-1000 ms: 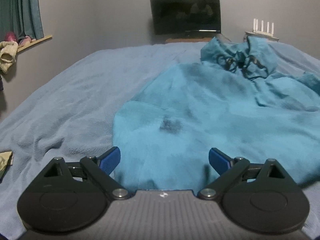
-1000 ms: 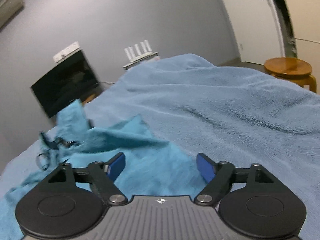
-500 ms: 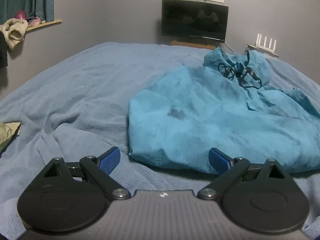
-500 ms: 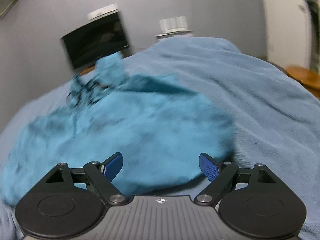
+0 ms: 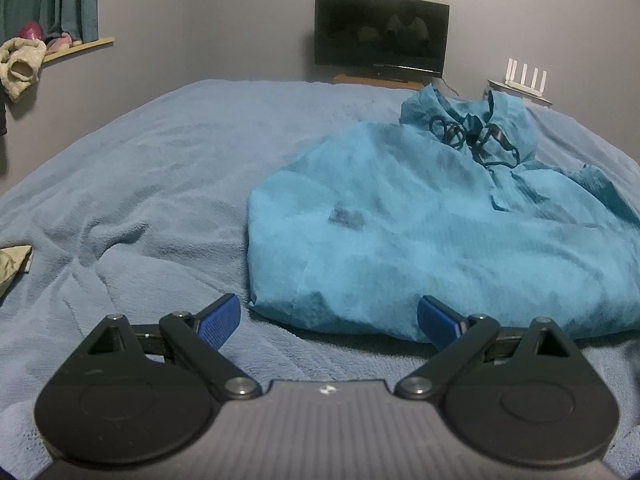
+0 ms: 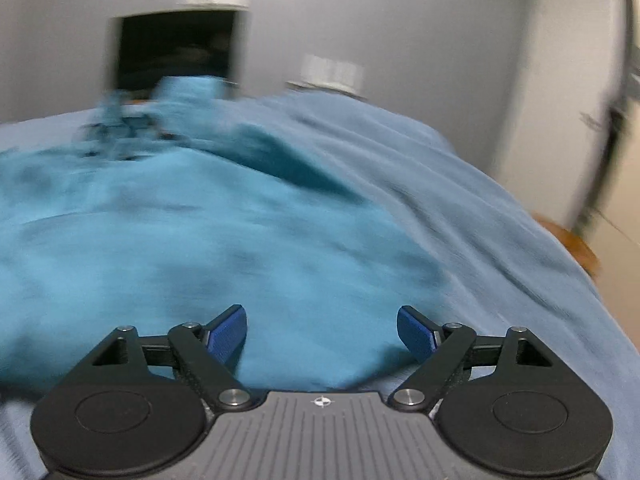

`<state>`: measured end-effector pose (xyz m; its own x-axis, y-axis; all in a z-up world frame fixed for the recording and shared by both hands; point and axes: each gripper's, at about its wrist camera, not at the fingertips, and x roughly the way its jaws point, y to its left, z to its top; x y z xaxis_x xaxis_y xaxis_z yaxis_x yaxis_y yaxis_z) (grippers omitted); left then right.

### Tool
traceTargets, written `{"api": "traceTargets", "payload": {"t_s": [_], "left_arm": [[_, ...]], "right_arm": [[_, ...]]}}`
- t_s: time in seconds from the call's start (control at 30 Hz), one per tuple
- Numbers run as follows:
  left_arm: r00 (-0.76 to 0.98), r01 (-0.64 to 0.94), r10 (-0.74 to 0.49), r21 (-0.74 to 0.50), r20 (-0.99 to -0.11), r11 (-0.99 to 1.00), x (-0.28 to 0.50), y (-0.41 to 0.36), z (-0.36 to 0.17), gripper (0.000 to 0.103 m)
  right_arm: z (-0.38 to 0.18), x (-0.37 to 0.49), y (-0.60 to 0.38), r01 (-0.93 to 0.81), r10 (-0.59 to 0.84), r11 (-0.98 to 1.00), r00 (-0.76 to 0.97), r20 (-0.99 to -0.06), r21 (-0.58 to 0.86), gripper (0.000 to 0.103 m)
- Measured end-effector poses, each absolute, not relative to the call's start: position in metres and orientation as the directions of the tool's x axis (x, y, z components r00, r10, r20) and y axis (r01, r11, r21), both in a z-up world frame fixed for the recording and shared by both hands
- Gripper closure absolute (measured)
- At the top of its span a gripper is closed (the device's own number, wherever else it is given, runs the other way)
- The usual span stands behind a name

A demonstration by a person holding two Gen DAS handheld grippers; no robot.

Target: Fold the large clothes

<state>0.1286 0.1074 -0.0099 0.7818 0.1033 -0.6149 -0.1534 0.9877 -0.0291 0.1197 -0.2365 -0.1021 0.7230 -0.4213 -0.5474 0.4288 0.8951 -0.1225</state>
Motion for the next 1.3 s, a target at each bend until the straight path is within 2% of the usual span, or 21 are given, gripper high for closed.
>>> {"api": "traceTargets", "payload": {"t_s": [0.1,0.2,0.27,0.37,0.43,0.53,0.6,0.73,0.9,0.93,1.0,1.03,1.07,1.13,1.17,1.3], "left_arm": [[0.778,-0.148,0.096,-0.033,-0.62,0.988,0.132,0.108,-0.012,0.007],[0.77,-0.141,0.058,-0.081,-0.636,0.987,0.138,0.112,-0.015,0.007],[0.758,-0.143,-0.005,-0.173,-0.652,0.974,0.144,0.122,-0.02,0.007],[0.731,-0.156,-0.145,-0.37,-0.667,0.916,0.155,0.142,-0.033,0.007],[0.711,-0.174,-0.24,-0.496,-0.661,0.85,0.165,0.155,-0.046,0.007],[0.692,-0.209,-0.32,-0.604,-0.647,0.769,0.181,0.167,-0.066,0.007],[0.689,-0.228,-0.329,-0.624,-0.646,0.747,0.192,0.171,-0.076,0.007],[0.706,-0.262,-0.323,-0.656,-0.63,0.708,0.208,0.177,-0.091,0.007],[0.746,-0.251,-0.295,-0.662,-0.597,0.706,0.22,0.177,-0.098,0.006],[0.754,-0.244,-0.289,-0.661,-0.589,0.71,0.221,0.176,-0.097,0.007],[0.77,-0.241,-0.258,-0.64,-0.584,0.73,0.221,0.172,-0.093,0.028],[0.764,-0.233,-0.254,-0.621,-0.593,0.748,0.222,0.168,-0.09,0.05],[0.765,-0.229,-0.254,-0.619,-0.592,0.751,0.221,0.166,-0.087,0.065],[0.785,-0.218,-0.239,-0.617,-0.571,0.756,0.215,0.162,-0.077,0.076],[0.796,-0.211,-0.228,-0.61,-0.561,0.764,0.211,0.16,-0.072,0.081],[0.825,-0.195,-0.169,-0.552,-0.539,0.811,0.187,0.151,-0.045,0.085]], "right_arm": [[-0.105,0.111,-0.274,0.581,-0.445,0.814,0.642,-0.625,0.017,0.019],[-0.103,0.094,-0.3,0.627,-0.336,0.744,0.651,-0.681,0.232,0.019],[-0.098,0.081,-0.308,0.601,-0.242,0.707,0.701,-0.671,0.373,0.012],[-0.098,0.072,-0.31,0.529,-0.116,0.676,0.764,-0.634,0.513,0.012],[-0.103,0.073,-0.311,0.512,-0.066,0.655,0.771,-0.633,0.555,0.013],[-0.115,0.077,-0.311,0.513,-0.011,0.6,0.773,-0.634,0.614,0.016],[-0.122,0.084,-0.315,0.514,0.011,0.574,0.774,-0.633,0.637,0.02],[-0.137,0.092,-0.327,0.507,0.026,0.521,0.795,-0.606,0.687,0.02],[-0.154,0.098,-0.342,0.451,0.031,0.428,0.859,-0.512,0.783,0.02],[-0.154,0.104,-0.34,0.435,0.036,0.423,0.868,-0.494,0.795,0.023],[-0.153,0.104,-0.34,0.413,0.025,0.438,0.882,-0.47,0.799,0.04],[-0.151,0.102,-0.337,0.413,0.014,0.456,0.882,-0.471,0.788,0.058],[-0.149,0.102,-0.334,0.419,0.0,0.478,0.879,-0.477,0.772,0.077],[-0.144,0.101,-0.33,0.391,0.007,0.504,0.89,-0.456,0.77,0.092],[-0.138,0.1,-0.328,0.379,0.0,0.525,0.895,-0.446,0.762,0.095],[-0.115,0.079,-0.32,0.333,0.001,0.572,0.914,-0.407,0.749,0.097]]}}
